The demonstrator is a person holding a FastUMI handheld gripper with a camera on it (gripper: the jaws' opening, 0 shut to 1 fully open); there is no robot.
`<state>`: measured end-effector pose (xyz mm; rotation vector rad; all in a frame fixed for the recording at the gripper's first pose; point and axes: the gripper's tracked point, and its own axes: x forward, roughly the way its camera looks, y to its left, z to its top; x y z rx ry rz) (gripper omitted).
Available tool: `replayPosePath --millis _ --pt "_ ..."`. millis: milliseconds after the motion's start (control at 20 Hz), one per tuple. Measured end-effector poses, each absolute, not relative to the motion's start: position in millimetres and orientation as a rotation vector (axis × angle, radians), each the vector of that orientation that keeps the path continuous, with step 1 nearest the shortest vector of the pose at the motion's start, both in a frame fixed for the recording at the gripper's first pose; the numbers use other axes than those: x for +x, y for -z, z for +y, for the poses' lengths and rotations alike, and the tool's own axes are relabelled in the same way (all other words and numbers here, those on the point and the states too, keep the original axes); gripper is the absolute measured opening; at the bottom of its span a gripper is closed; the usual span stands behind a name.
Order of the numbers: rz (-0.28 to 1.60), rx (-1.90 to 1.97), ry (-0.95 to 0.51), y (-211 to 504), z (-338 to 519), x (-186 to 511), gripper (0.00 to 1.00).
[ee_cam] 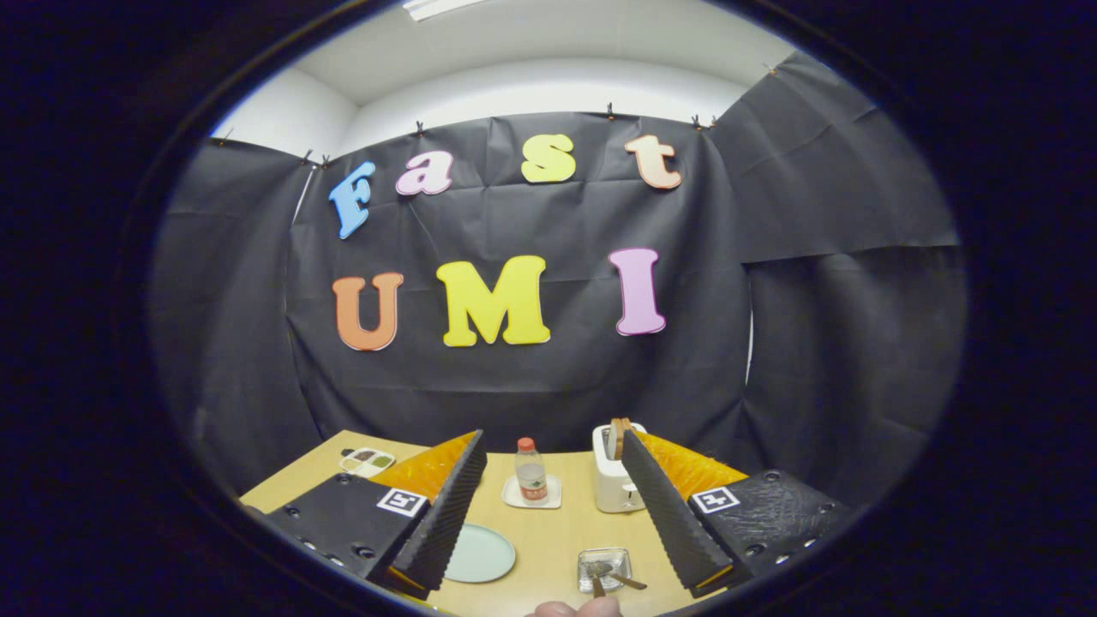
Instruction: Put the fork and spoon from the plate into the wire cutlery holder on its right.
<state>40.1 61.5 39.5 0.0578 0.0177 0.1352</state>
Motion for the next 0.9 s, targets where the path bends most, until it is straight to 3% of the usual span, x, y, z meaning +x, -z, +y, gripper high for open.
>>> replayPosePath --millis 900 --pt "-0.009 0.07 -0.103 -49.1 73.2 40.5 0.96"
